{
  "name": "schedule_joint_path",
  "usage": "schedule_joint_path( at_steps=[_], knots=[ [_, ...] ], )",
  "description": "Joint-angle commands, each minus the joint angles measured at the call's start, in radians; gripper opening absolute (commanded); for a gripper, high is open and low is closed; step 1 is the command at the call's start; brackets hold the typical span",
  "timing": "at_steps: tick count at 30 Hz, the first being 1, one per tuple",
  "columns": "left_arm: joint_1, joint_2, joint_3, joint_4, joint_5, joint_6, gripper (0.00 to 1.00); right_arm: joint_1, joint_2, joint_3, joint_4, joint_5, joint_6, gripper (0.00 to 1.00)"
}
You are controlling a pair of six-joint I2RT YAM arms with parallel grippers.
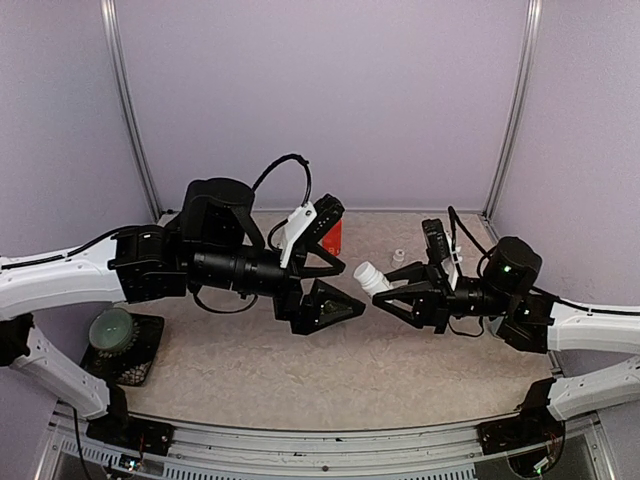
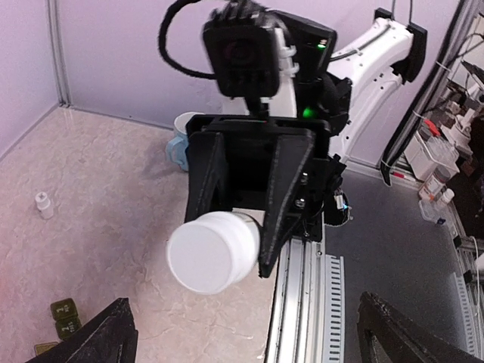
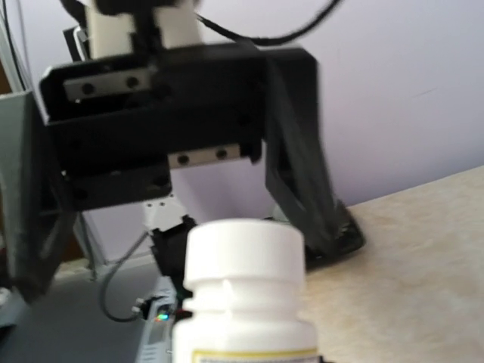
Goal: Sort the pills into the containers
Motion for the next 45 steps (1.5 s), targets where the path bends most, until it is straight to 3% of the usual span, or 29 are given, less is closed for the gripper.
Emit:
schedule_joint_path(
  at_steps=[1,5,13,18,27,35,45],
  knots=[
    [0.035,0.067,0.063,-0.016,-0.051,-0.161,0.99,-0.003,-0.019,0.033,-0.121,0.033,-0.146,0.05],
    [0.055,0.111,0.098,-0.004,-0.001,-0.211,0.98,0.008,-0.01,0.043,-0.17,0.067,-0.202,0.05],
    [0.104,0.164,0.088,0.028,0.147,-0.327,0.81,0.027,-0.034,0.047,-0.274,0.157,-0.361,0.05],
    [0.122,0.164,0.065,0.051,0.209,-0.363,0.77,0.029,-0.041,0.057,-0.339,0.212,-0.433,0.05],
    [0.132,0.198,0.064,-0.007,0.236,-0.372,0.55,0.031,-0.052,0.052,-0.359,0.24,-0.462,0.05],
    [0.147,0.197,0.045,0.001,0.22,-0.375,0.61,0.038,-0.065,0.053,-0.348,0.217,-0.459,0.04],
    [0.154,0.207,0.038,0.02,0.244,-0.373,0.42,0.041,-0.044,0.056,-0.353,0.207,-0.467,0.04]
  ],
)
